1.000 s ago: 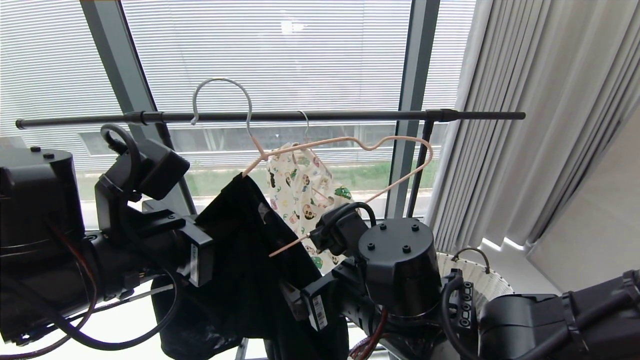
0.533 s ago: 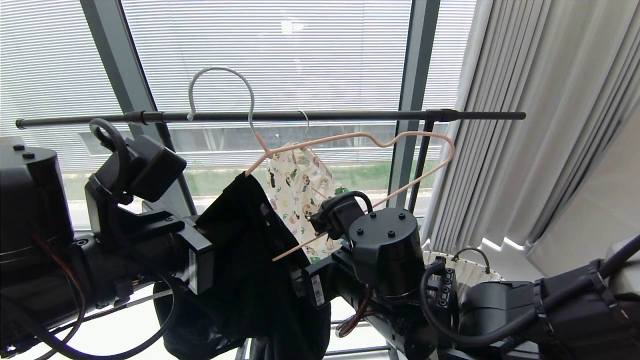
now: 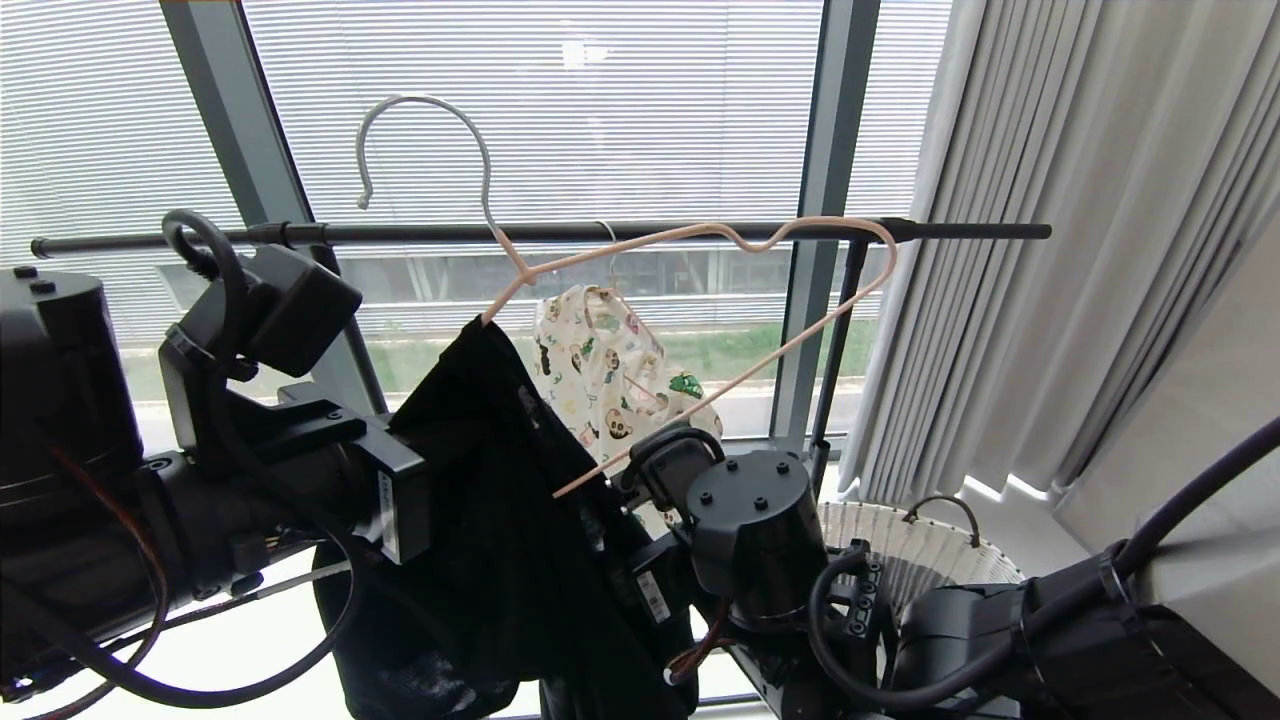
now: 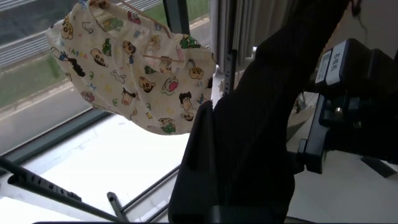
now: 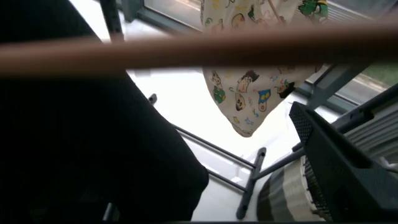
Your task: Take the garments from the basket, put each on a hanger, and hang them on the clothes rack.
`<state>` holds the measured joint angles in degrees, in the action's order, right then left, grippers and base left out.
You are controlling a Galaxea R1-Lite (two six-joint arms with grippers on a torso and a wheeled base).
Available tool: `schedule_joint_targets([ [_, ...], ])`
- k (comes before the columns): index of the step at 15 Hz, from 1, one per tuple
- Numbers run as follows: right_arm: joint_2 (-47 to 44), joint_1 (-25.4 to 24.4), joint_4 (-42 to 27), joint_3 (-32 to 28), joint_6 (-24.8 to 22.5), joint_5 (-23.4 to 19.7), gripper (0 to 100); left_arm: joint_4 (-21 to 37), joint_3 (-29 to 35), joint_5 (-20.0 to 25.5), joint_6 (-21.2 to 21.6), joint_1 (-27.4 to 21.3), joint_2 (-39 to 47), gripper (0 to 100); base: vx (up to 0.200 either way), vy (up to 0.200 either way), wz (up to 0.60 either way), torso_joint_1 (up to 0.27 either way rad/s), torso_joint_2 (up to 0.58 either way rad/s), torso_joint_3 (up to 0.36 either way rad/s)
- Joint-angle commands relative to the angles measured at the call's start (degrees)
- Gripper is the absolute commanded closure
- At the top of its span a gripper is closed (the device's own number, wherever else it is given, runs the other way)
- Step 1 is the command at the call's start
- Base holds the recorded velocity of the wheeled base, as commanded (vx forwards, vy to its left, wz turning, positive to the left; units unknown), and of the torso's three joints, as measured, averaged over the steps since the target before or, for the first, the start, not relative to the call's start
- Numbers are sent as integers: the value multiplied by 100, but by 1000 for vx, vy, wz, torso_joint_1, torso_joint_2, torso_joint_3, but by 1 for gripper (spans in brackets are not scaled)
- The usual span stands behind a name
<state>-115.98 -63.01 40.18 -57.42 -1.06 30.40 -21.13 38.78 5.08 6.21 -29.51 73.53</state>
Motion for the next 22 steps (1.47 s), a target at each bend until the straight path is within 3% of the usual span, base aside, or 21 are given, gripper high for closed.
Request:
schedule_joint_targets([
  [1, -21, 149, 139, 257, -158, 27, 0, 3, 25, -16, -14, 25, 3, 100, 0, 0, 0, 0, 0, 0],
  [7, 313, 958, 834, 1057, -1160, -26, 0, 3, -2, -183, 12, 490, 100, 100, 0, 0, 0, 0, 0, 0],
  [12, 893, 1766, 834, 1637, -1151, -70, 0, 3, -28, -377, 74, 499, 109, 100, 0, 0, 0, 0, 0, 0],
  [14, 1174, 2206, 834, 1743, -1151, -166, 0, 3, -142, -368, 469, 499, 109, 100, 0, 0, 0, 0, 0, 0],
  [16, 1464, 2390, 790, 1760, -1116, -456, 0, 3, -274, -350, 1067, 499, 126, 100, 0, 0, 0, 0, 0, 0],
  [20, 1869, 2882, 500, 1945, -1001, -1054, 0, -6, -292, -324, 1155, 490, 152, 100, 0, 0, 0, 0, 0, 0],
  [22, 2071, 2997, 289, 1919, -870, -1274, 0, -6, -336, -104, 1181, 464, 135, 100, 0, 0, 0, 0, 0, 0],
])
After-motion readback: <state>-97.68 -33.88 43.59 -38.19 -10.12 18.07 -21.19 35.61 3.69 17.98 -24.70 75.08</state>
